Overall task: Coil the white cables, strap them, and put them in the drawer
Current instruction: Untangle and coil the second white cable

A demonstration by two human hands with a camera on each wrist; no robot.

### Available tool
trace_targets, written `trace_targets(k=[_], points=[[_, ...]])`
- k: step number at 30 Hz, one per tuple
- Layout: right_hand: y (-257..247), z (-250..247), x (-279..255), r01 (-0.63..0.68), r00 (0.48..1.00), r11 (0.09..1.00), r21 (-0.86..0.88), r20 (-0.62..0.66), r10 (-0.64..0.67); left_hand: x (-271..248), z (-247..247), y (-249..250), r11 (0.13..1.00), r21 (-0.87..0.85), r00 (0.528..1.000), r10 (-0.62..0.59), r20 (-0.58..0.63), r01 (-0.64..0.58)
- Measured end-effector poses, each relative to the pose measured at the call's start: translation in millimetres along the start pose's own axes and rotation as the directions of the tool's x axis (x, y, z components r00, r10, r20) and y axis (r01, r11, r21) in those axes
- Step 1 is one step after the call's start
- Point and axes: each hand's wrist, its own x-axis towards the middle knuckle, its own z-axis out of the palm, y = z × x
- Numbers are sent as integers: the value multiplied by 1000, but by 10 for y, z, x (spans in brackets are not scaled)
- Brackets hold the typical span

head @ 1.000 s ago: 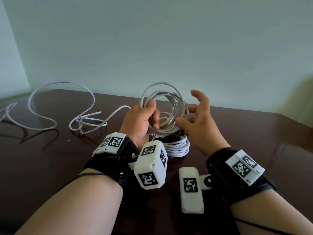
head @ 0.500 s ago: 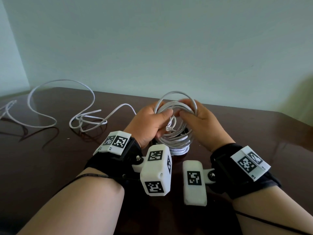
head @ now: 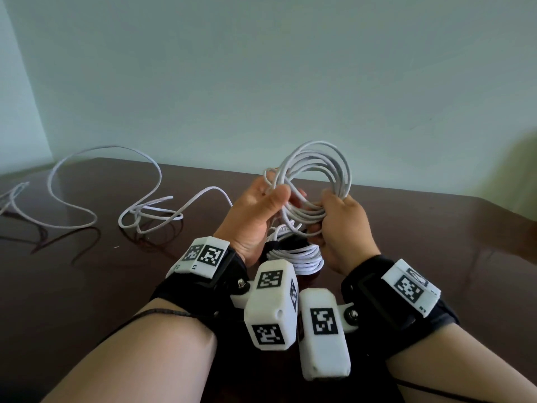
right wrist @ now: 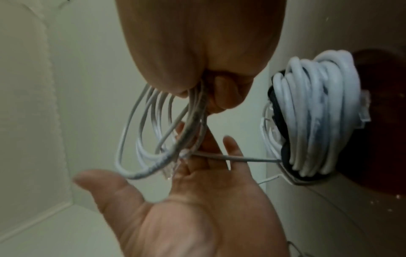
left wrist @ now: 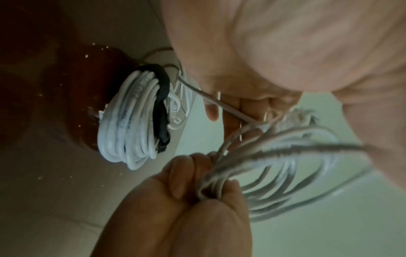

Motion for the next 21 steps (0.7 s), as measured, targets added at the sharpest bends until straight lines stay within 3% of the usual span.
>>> trace_targets(k=[3, 5, 11, 15, 18, 21], points=[[8, 33, -19, -26, 1000, 995, 101, -14, 27, 3, 36, -29, 998, 5, 997, -70, 24, 70], [29, 41, -24, -24, 1000, 995, 96, 5, 24, 6, 53, -28, 990, 69, 993, -117, -36, 119], [148, 122, -5, -3, 985, 996, -91, 171, 19, -6, 69, -6, 981, -122, 955, -176, -239, 151], [200, 119, -6, 13, 959, 979, -204, 279, 46, 17, 47, 47, 977, -194, 924, -156, -350, 91], [178, 77, 6, 21, 960, 978, -207, 278, 38, 38, 1, 38, 995, -46, 899, -95, -428, 83], [85, -18, 35, 59, 982, 979, -196, 189, -22, 38, -38, 40, 984, 147, 894, -21, -447, 96]])
